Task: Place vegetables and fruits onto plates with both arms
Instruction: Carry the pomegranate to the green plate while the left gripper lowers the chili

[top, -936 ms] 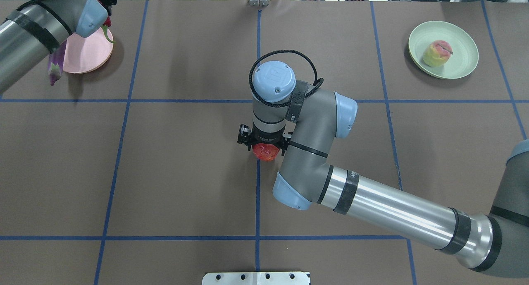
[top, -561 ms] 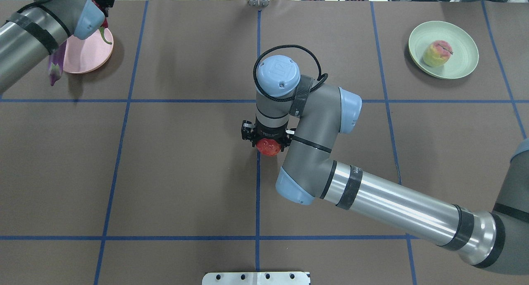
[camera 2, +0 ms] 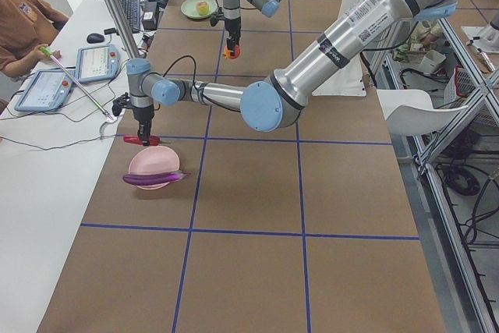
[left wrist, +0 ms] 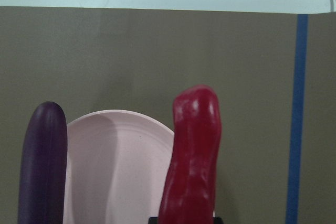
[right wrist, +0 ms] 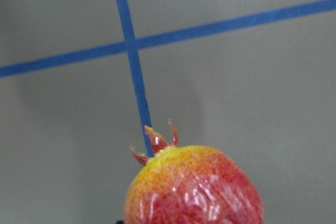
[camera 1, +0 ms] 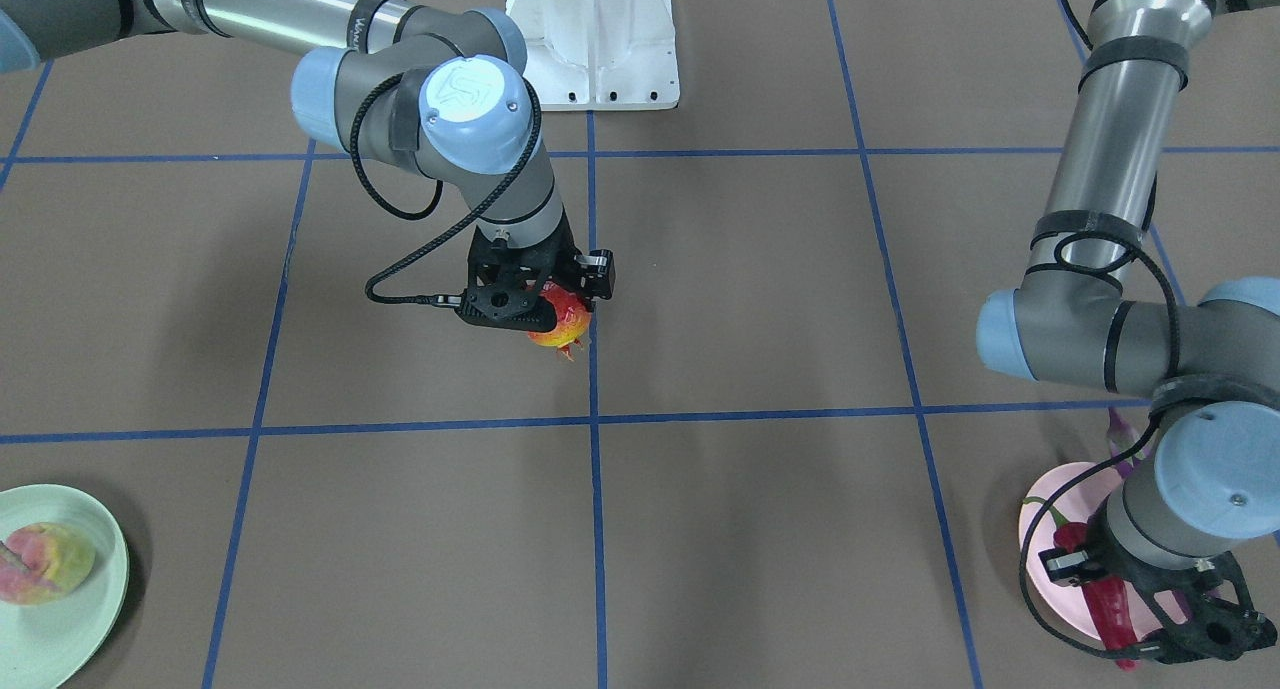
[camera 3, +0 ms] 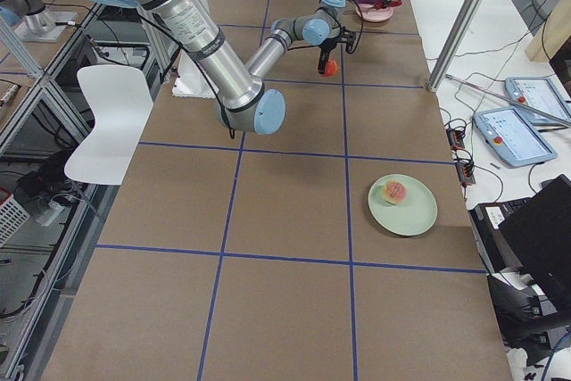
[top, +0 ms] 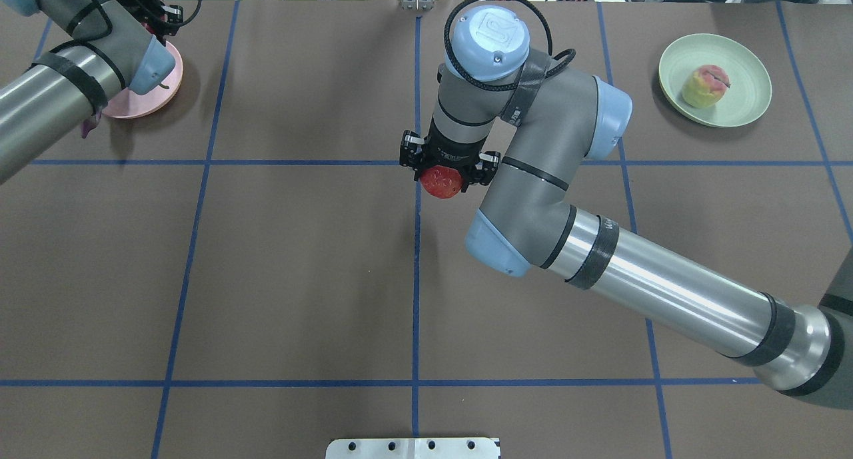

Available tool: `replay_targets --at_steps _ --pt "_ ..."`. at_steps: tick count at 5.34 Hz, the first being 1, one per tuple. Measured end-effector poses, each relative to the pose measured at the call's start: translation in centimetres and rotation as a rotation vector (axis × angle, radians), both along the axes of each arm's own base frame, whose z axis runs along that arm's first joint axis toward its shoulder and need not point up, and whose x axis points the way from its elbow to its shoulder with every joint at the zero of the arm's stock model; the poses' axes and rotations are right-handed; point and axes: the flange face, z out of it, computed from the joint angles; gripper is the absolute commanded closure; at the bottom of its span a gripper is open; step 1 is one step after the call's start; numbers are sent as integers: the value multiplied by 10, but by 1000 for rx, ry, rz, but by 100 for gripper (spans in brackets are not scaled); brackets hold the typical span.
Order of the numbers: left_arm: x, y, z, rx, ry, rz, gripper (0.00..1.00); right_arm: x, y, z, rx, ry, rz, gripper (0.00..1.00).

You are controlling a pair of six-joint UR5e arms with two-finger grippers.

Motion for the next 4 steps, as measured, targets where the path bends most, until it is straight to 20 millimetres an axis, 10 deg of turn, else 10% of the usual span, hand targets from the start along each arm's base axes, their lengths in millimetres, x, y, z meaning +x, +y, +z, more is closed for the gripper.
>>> replay_targets --at_steps 1,4 --pt "-2 -1 9 22 -36 10 1 22 -17 -4 -3 -16 23 100" --pt "-5 -4 0 101 -40 64 0 95 -71 -3 35 -36 66 100"
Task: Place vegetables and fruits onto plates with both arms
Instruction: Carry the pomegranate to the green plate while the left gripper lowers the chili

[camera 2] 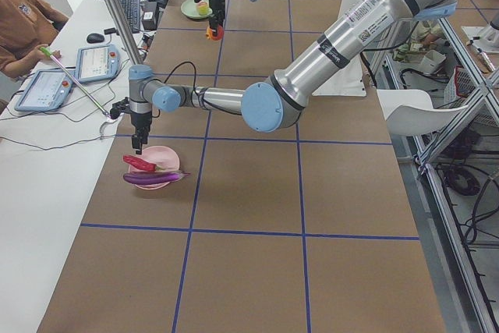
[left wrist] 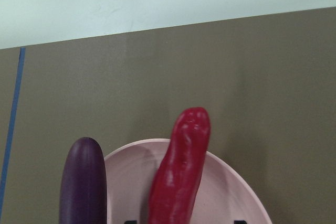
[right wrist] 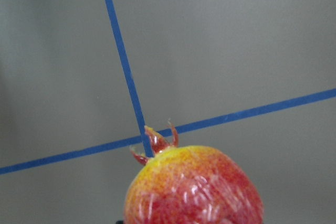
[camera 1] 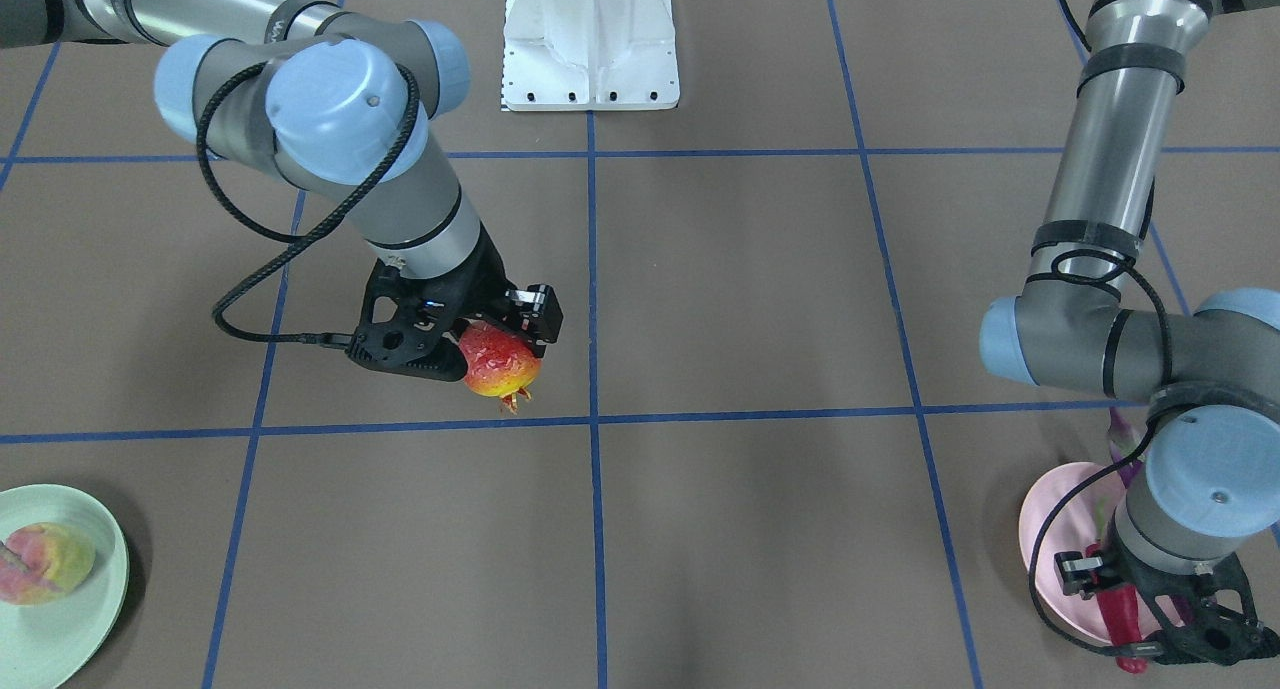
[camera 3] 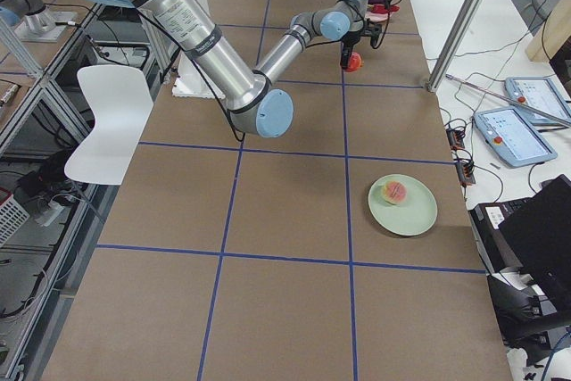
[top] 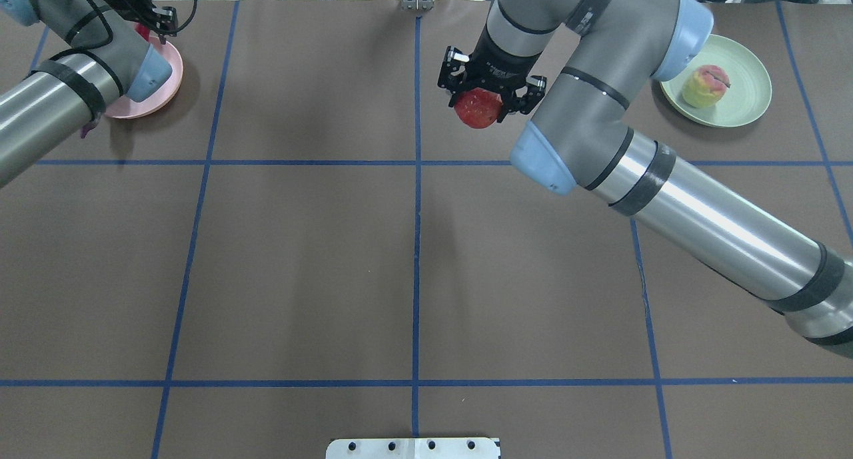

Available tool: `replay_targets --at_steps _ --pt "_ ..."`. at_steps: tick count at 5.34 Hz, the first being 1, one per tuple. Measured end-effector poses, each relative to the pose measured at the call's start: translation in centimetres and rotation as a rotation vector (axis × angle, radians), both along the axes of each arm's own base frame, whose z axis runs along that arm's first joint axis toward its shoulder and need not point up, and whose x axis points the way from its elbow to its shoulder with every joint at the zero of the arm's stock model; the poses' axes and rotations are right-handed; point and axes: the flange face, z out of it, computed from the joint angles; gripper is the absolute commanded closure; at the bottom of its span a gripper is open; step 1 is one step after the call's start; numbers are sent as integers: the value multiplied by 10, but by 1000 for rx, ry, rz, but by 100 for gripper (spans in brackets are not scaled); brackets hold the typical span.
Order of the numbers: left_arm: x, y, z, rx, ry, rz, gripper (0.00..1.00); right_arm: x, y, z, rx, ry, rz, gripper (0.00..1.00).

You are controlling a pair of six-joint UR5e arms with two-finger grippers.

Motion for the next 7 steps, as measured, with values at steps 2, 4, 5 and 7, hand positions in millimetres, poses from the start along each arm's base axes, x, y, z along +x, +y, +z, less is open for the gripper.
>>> replay_targets --at_steps 2,4,5,7 --pt "-7 5 -73 -12 30 9 0 79 -48 36 92 36 -2 100" --pt "-8 19 -139 -32 85 -8 0 173 -86 124 207 143 -55 100" --pt "-6 31 -167 -49 113 -20 0 216 -110 173 249 206 -103 100" --pt "4 62 -217 -85 188 -42 0 286 -145 261 310 281 -201 100"
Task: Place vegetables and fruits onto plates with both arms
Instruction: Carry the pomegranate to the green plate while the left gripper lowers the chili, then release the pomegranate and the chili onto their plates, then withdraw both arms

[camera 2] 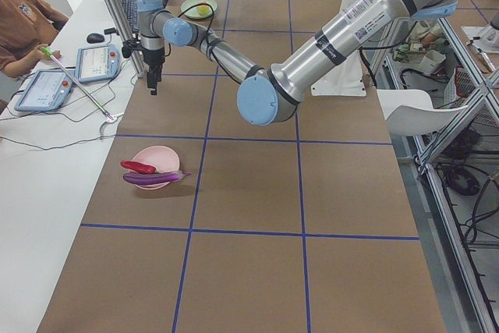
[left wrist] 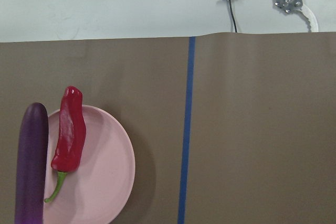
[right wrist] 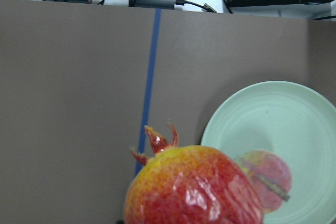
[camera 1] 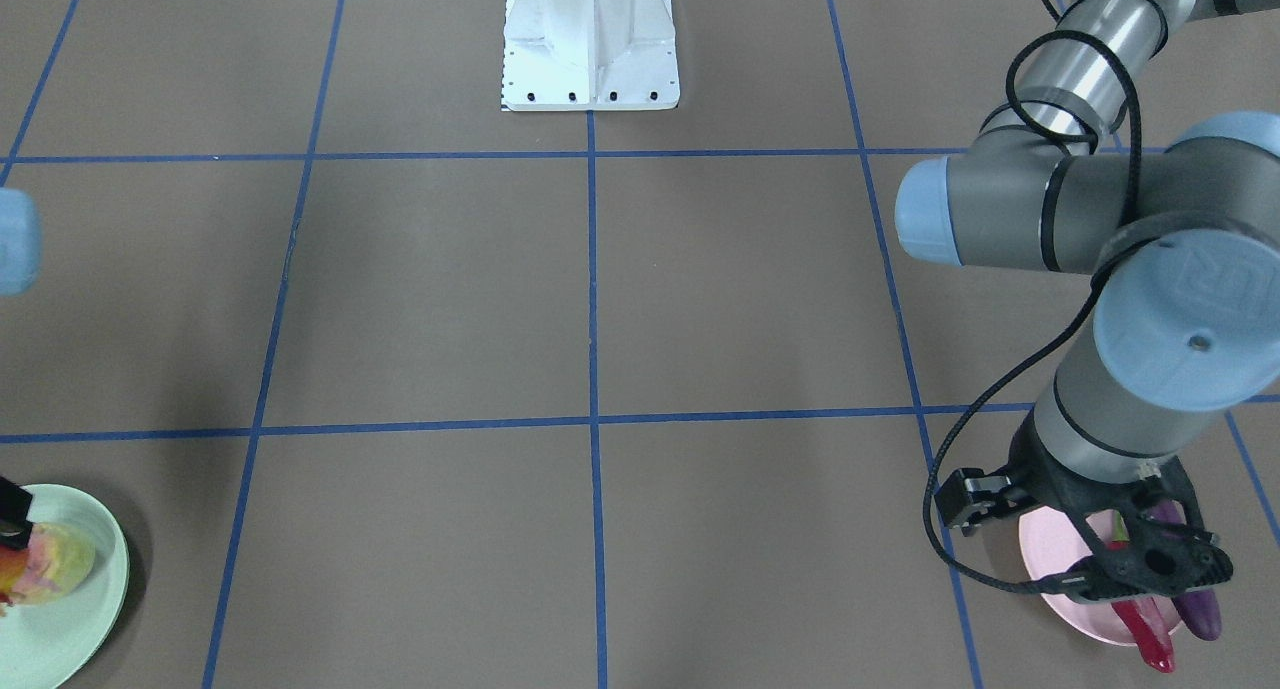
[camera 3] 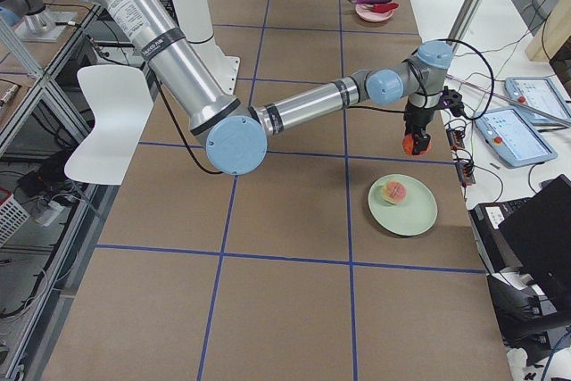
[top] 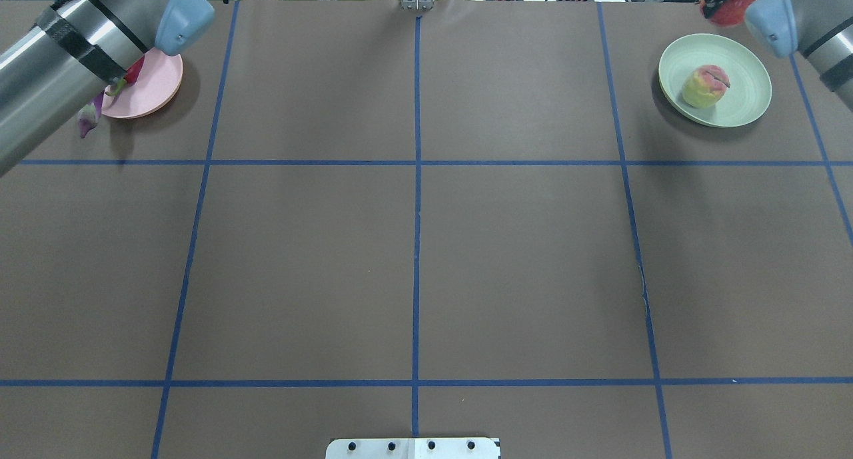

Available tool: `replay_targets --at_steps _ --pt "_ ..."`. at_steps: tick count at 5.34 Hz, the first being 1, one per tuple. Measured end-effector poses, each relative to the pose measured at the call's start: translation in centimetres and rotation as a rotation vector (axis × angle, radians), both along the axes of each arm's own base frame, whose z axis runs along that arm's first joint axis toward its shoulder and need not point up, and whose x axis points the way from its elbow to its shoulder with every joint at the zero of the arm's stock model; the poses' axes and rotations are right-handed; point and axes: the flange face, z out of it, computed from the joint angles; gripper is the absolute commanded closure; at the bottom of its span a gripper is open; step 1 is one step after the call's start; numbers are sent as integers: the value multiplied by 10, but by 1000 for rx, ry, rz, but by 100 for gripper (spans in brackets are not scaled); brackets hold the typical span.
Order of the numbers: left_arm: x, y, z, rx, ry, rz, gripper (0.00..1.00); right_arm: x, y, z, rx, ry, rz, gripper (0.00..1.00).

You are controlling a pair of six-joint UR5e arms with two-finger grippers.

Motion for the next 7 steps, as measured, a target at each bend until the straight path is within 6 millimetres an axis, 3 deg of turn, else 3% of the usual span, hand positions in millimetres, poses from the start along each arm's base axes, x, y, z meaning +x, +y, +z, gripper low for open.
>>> replay_targets --at_steps 2,3,5,6,7 --pt "12 14 -14 -9 20 -4 0 15 -13 94 44 5 -5 100" --pt "15 17 -17 -9 24 -7 0 13 -16 124 53 28 0 100" --pt "25 22 -19 -17 28 -13 0 -10 -15 157 70 96 -9 100" --pt "27 23 -19 -20 29 -14 0 -25 -12 165 73 124 -19 58" --pt "27 23 -18 -21 28 -14 0 -35 -10 168 78 149 -24 1"
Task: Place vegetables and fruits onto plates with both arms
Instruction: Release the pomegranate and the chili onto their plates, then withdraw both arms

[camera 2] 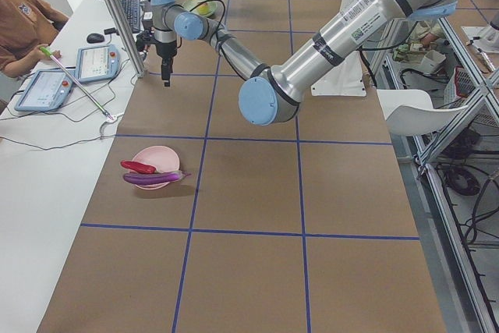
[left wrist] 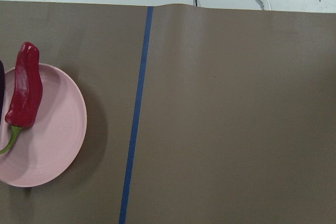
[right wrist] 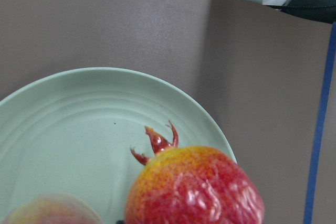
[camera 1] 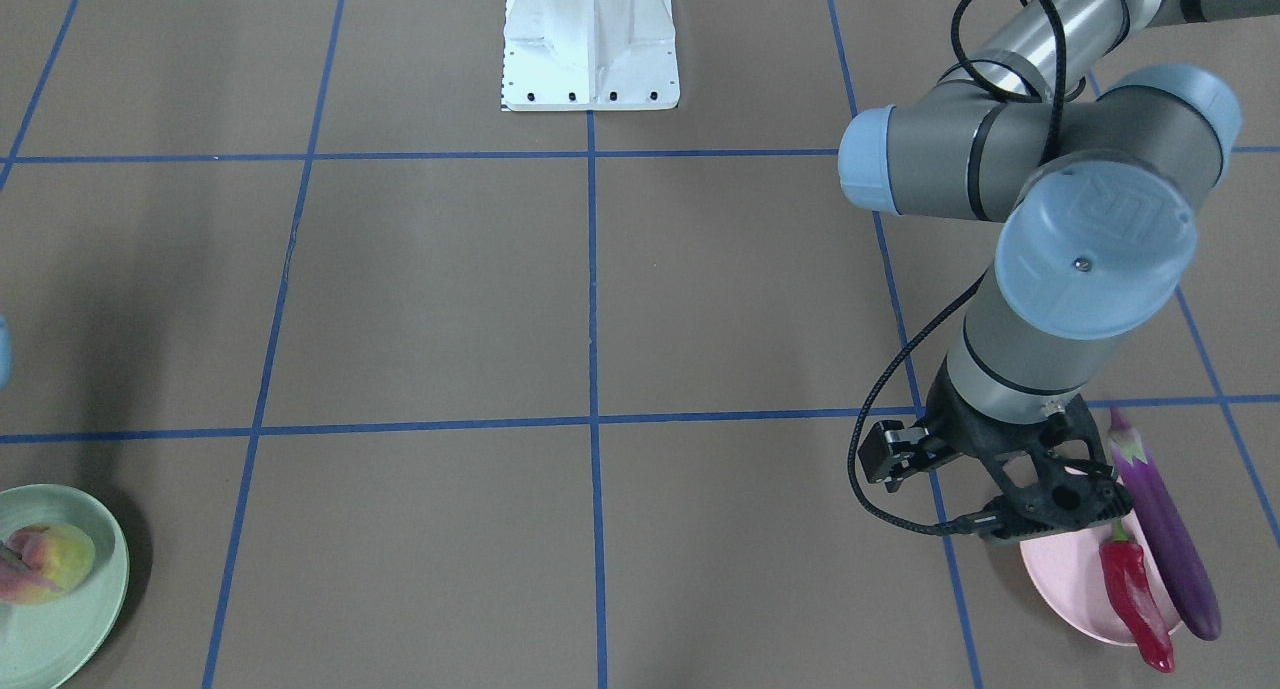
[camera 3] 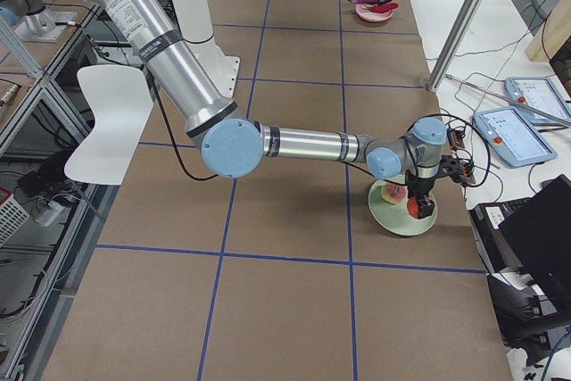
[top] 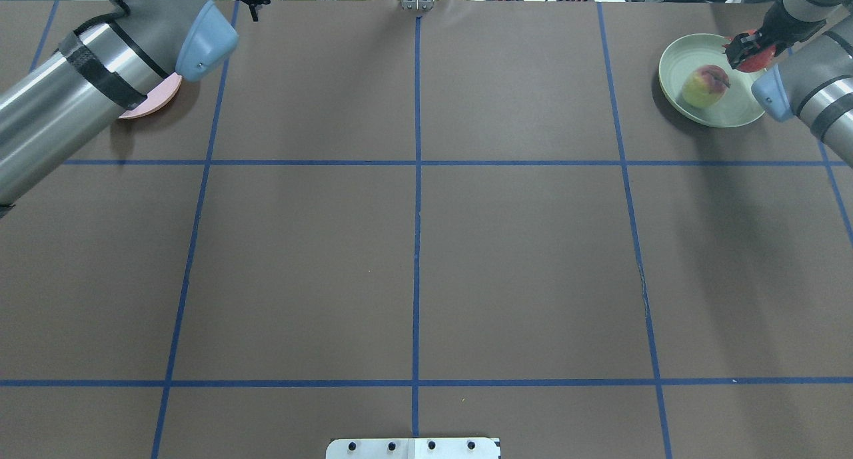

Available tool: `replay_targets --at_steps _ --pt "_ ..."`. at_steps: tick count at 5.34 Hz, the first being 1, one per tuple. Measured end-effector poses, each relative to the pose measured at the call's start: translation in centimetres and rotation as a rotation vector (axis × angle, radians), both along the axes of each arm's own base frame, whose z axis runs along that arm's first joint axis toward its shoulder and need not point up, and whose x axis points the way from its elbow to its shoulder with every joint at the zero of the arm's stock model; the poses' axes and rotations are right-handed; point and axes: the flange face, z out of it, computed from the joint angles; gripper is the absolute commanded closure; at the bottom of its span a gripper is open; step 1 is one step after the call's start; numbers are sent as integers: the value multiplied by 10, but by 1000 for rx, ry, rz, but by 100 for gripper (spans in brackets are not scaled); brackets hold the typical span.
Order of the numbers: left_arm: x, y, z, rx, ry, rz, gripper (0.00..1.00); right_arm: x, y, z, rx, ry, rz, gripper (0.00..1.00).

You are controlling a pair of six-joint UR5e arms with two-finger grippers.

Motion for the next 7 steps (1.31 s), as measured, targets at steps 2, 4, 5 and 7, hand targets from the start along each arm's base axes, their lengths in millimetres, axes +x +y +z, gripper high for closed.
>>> replay_targets --at_steps 2,4,5,7 --pt "1 0 0 0 0 1 0 -4 0 -3 6 1 -1 0" --pt "-7 13 -11 41 24 14 0 10 -4 -41 11 -51 4 0" --pt "-20 37 -11 66 53 29 0 32 -1 -85 -29 -104 9 0" --pt "-61 104 33 98 85 84 0 96 61 -171 -88 -217 32 0"
